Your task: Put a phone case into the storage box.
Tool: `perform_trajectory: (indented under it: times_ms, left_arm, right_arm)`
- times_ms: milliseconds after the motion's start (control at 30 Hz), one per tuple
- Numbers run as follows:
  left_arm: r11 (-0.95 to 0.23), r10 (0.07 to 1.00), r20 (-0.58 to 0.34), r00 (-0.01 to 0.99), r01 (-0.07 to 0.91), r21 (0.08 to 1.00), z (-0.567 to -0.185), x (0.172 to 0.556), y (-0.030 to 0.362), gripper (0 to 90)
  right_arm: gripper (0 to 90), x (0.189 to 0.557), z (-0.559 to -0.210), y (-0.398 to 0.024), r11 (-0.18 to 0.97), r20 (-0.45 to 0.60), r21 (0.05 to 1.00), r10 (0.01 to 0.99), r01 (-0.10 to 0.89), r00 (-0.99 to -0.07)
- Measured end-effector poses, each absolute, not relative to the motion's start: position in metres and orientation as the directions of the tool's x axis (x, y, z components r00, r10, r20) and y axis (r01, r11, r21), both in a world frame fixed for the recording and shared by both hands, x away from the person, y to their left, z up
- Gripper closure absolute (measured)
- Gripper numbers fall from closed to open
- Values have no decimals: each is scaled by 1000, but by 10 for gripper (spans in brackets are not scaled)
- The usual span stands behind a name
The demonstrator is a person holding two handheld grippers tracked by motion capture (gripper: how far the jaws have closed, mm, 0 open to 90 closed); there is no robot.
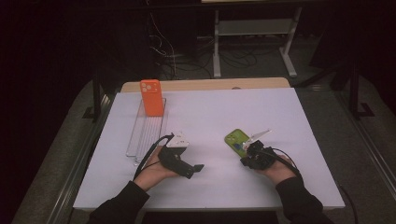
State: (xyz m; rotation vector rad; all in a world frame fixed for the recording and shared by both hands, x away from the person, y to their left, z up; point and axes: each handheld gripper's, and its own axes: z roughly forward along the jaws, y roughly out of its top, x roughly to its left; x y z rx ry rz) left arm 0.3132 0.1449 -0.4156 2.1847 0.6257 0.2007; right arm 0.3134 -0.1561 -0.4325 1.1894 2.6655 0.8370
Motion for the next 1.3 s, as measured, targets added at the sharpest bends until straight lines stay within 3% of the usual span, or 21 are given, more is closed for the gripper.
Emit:
perform_trajectory:
  times_ms: [100,233,533,700,767,1300]
  left_arm:
    - [-537,497,-64,866,364,761,-415,313,145,0]
    - [-539,497,-62,866,363,760,-416,313,145,0]
    - [-529,505,-70,860,373,762,-416,313,144,0]
    - [-534,504,-67,861,371,759,-416,313,144,0]
    - [-531,505,-68,861,372,761,-417,313,144,0]
    - [-539,500,-65,864,369,757,-417,313,143,0]
  right_arm:
    - [819,311,-428,-160,514,150,564,705,646,-693]
    - [677,308,-416,-164,473,165,635,689,611,-706]
    - [253,295,-416,-183,388,160,721,713,574,-683]
    - [114,287,-424,-187,365,137,750,731,552,-669]
    - [7,283,-428,-189,358,136,752,738,553,-661]
    - [0,275,-430,-192,359,143,748,734,558,-664]
